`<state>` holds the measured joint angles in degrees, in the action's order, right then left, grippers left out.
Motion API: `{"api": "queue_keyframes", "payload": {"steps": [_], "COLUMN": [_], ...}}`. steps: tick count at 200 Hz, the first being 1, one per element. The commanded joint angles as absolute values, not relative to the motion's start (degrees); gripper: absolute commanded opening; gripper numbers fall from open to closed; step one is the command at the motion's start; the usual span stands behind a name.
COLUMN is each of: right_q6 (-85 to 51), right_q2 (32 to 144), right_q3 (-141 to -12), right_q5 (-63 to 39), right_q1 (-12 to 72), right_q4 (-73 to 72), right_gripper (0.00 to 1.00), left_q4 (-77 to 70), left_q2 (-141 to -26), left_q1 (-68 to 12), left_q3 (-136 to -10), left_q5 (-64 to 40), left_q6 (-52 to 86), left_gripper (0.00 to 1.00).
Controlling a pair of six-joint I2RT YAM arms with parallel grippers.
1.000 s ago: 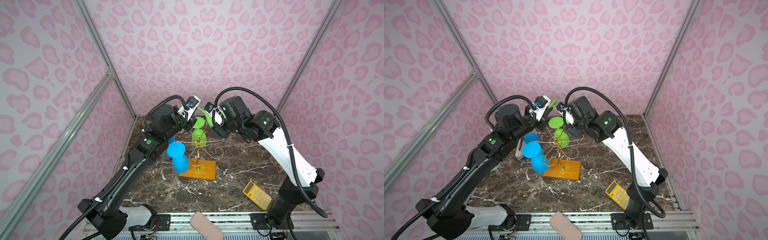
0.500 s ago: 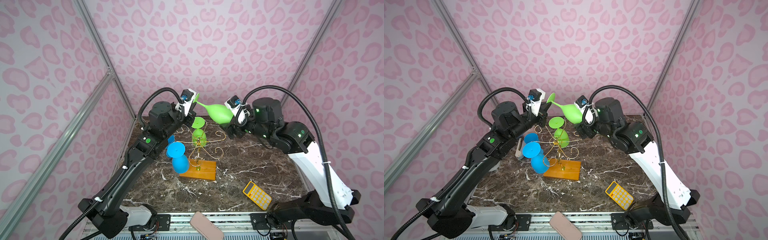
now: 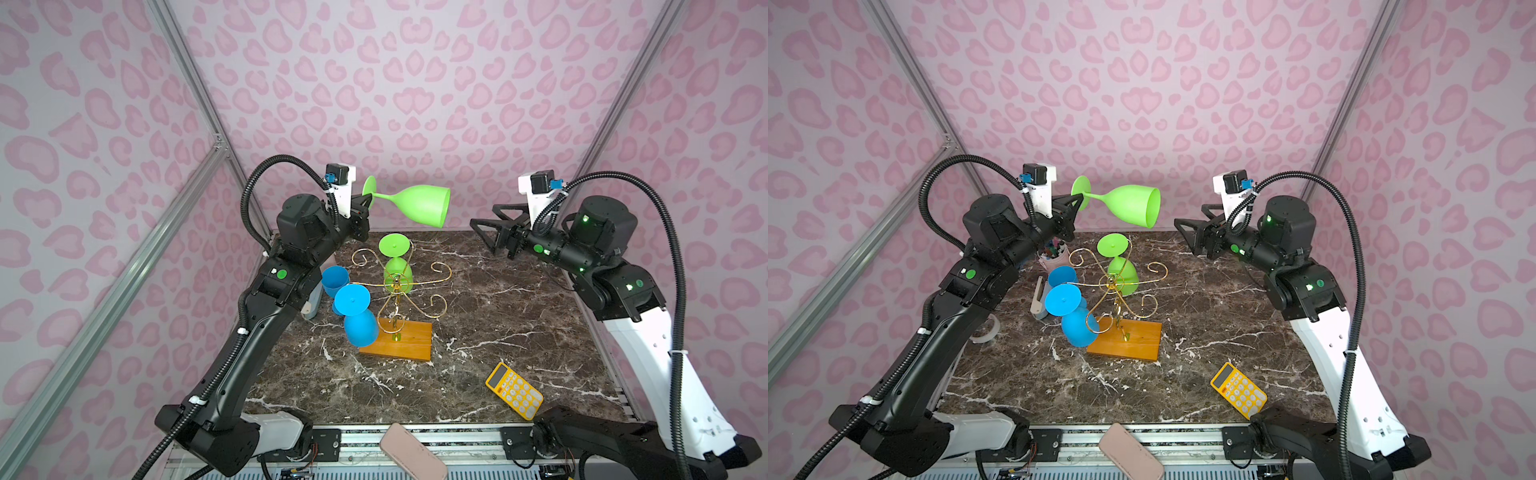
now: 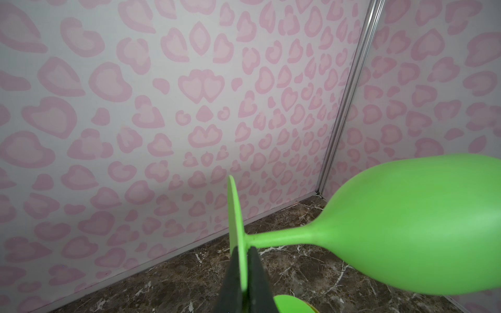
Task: Take the wine glass off the wine glass rack
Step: Pick up the wine glass from the wine glass rack.
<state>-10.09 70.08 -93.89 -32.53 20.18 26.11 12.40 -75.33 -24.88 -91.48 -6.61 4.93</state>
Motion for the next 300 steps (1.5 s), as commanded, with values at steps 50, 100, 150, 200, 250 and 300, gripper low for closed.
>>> {"api": "queue_keyframes", "payload": {"steps": [50,100,150,200,250,300], "right_q6": [-18.6,-19.37,-19.46,-19.48,-19.09,-19.46], "right_q2": [77.14,80.39,83.17,85.76,87.37,88.59], "right_q3": [-98.27,-100.15,-101.54,-102.83,-103.36,-104.53], "right_q5": [-40.52,-39.8,-39.16,-37.38,-36.83,-37.09], "right_q1": [19.07,19.02,20.77,22.06,22.49,22.67], "right_q4": [19.11,20.5,20.92,21.61,22.0,22.27], "right_gripper": [0.72,0.61,0.53,0.43,0.31,0.17], "left_q4": [11.78,11.87,11.77,11.73,11.54,11.52], "left_q2": [-76.91,-77.98,-78.8,-79.49,-80.09,-80.32], "left_q1": [-22.35,-21.97,-21.94,-21.54,-20.92,-20.57], "left_q3": [-91.76,-92.7,-92.8,-92.9,-93.08,-93.08], "left_q5": [-14.36,-15.72,-16.52,-17.39,-19.62,-20.19], "left_q6": [10.84,11.99,12.83,13.6,14.67,14.86], "left_gripper": [0.04,0.04,0.04,0.04,0.04,0.04]}}
